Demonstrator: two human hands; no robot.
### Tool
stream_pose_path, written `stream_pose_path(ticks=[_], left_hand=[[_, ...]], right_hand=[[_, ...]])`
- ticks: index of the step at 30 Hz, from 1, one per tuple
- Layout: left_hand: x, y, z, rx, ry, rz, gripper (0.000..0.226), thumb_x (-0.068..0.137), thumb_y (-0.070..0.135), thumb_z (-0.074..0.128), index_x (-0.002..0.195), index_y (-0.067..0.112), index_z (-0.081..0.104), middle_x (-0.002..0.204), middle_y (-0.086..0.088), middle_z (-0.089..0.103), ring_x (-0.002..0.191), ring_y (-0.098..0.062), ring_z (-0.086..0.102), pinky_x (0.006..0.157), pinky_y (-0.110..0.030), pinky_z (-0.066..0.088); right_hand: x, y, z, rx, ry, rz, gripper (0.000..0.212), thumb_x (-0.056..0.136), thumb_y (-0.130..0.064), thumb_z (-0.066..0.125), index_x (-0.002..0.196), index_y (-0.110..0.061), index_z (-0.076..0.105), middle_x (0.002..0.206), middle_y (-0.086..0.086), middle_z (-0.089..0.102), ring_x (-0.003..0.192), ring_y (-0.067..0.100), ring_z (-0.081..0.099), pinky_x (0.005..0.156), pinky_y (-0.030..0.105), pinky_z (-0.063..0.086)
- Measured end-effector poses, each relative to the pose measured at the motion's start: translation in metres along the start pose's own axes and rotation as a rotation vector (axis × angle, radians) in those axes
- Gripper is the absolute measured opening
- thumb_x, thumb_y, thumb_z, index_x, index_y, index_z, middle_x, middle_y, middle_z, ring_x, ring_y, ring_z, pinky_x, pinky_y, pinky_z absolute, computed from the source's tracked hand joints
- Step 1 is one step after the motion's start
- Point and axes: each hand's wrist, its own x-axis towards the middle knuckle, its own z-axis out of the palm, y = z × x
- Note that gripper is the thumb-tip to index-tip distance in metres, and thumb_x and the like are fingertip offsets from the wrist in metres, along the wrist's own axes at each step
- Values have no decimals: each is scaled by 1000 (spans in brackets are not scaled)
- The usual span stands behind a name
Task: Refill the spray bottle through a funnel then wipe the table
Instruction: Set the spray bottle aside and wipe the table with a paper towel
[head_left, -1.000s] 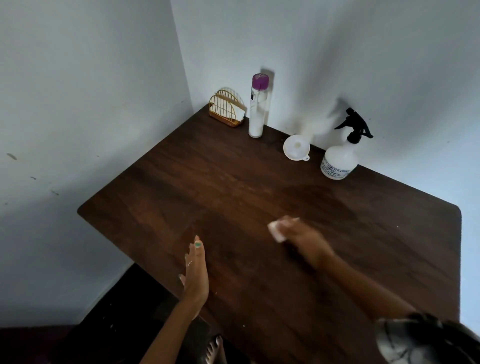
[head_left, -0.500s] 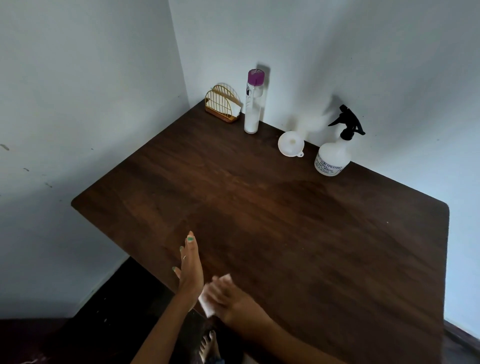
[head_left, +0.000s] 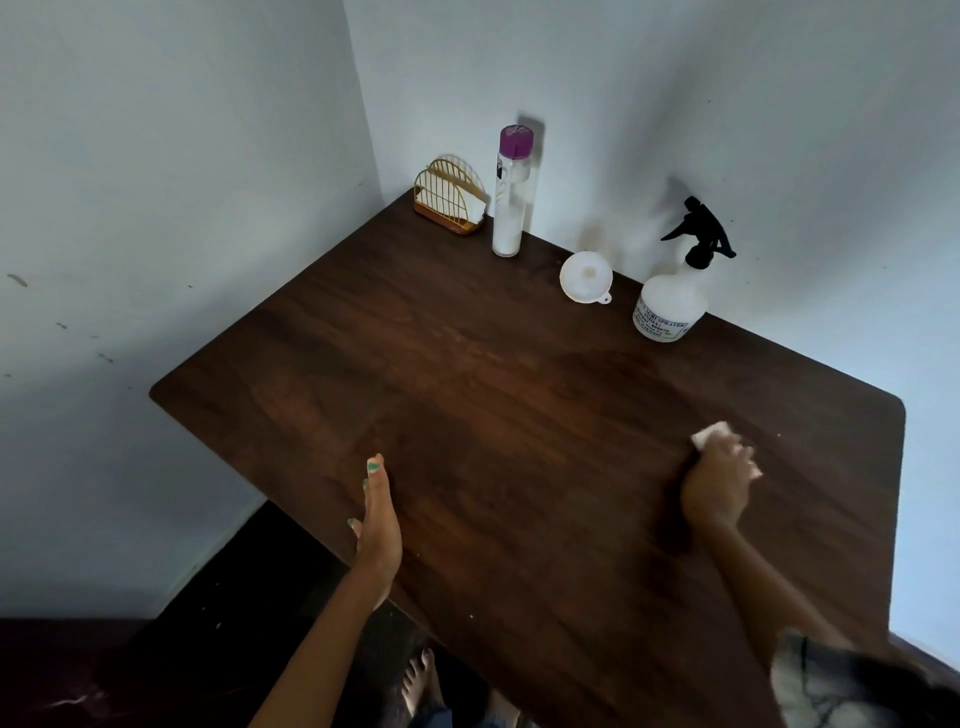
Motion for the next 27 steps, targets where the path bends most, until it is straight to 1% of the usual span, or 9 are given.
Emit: stream_pose_path(ticks=[3, 5, 7, 10, 13, 17, 20, 22, 27], left_hand=[[4, -3, 0, -17, -1, 21, 69, 87, 68, 2, 148, 36, 9, 159, 6, 3, 146, -17, -9, 117, -40, -16], [8, -7, -2, -38, -8, 17, 94, 68, 89, 4, 148, 38, 9, 159, 8, 6, 147, -16, -3, 119, -44, -10], [12, -11, -5, -59, -4, -7, 113, 50, 98, 8, 147, 40, 11, 159, 9, 8, 147, -16, -1, 120, -46, -3], [13, -10, -7, -79, -17, -39, 119, 43, 102, 9, 146, 43, 12, 159, 8, 5, 147, -20, -3, 119, -49, 1], [14, -8, -5, -80, -41, -61, 123, 40, 103, 11, 147, 43, 9, 159, 8, 2, 147, -21, -5, 119, -50, 1], [7, -8, -11, -100, -33, -52, 129, 37, 105, 14, 148, 40, 9, 159, 9, 4, 147, -18, 0, 119, -49, 2], [5, -1, -12, -168, -82, -21, 104, 65, 91, 8, 150, 32, 10, 158, 9, 13, 146, -13, 9, 120, -40, 1], [6, 3, -15, -253, -78, -33, 82, 82, 74, 2, 150, 28, 11, 158, 7, 15, 145, -11, 12, 118, -37, 1], [12, 5, -21, -319, -67, -62, 76, 87, 69, 2, 150, 27, 10, 158, 4, 14, 146, -13, 11, 120, -38, 0]], right_hand=[[-96, -34, 27, -55, -70, -434, 40, 95, -3, 31, 133, 2, 44, 132, 29, 45, 121, 44, 45, 102, 45, 37], [-171, -53, 34, 75, -214, -741, 38, 95, -16, 35, 127, -5, 52, 129, 18, 53, 120, 33, 51, 99, 33, 41], [-228, -60, 40, 108, -401, -1100, 38, 90, -20, 44, 122, -7, 58, 124, 13, 61, 117, 30, 57, 97, 37, 48], [-202, -39, 42, 68, -500, -1538, 33, 101, -20, 34, 128, -10, 51, 131, 6, 58, 126, 18, 49, 108, 35, 38], [-117, -21, 11, 148, -474, -1146, 32, 100, -18, 43, 131, -17, 51, 137, -4, 50, 126, -6, 43, 116, 28, 23], [-15, 26, -27, -27, -246, -408, 46, 91, 5, 46, 135, -10, 46, 143, 13, 44, 132, 31, 41, 110, 47, 33], [-12, 42, -29, -57, -114, -2, 52, 85, 12, 42, 136, 6, 37, 141, 29, 37, 128, 46, 36, 97, 57, 40], [-43, 21, -17, -45, -97, -30, 50, 84, 13, 43, 133, 11, 38, 135, 34, 41, 127, 46, 37, 97, 56, 41], [-157, -84, 39, 29, -323, -661, 44, 74, 8, 48, 115, 5, 61, 115, 26, 60, 103, 42, 61, 80, 45, 55]])
